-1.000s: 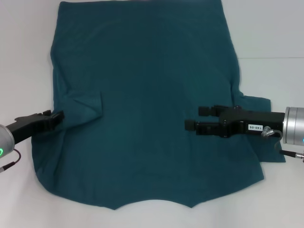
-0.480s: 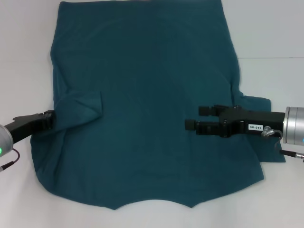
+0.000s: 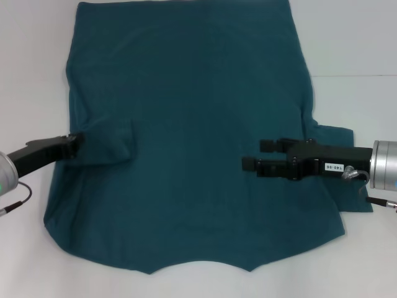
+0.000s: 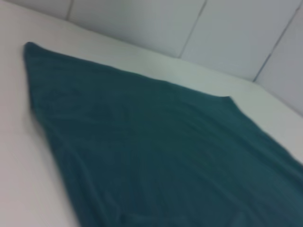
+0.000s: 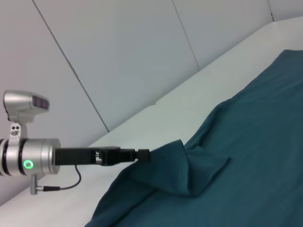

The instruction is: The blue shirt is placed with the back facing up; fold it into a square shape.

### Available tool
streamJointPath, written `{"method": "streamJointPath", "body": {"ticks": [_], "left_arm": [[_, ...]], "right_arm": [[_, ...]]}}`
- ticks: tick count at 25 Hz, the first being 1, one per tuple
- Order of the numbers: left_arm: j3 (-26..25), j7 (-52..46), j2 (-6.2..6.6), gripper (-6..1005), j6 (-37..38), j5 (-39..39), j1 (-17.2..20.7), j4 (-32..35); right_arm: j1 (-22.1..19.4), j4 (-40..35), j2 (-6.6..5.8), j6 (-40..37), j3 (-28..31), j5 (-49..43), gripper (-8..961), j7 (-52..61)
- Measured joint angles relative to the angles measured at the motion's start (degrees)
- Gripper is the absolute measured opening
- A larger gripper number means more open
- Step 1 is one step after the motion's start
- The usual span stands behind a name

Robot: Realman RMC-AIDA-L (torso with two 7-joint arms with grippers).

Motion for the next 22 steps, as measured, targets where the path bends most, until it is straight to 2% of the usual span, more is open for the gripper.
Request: {"method": "streamJointPath", "body": {"ticks": [16, 22], "left_arm": [[0.1, -4.7, -0.07, 19, 10.0, -1.6, -0.6, 2.0], [0.1, -4.8, -0.18, 24, 11.1, -2.0, -0.6, -0.6]], "right_arm": [[-0.7, 0.3, -0.19, 0.2, 0.1, -0.1, 899, -0.5], [-0.7, 0.2, -0.17, 0.4, 0.0, 0.1, 900, -0.5]]}}
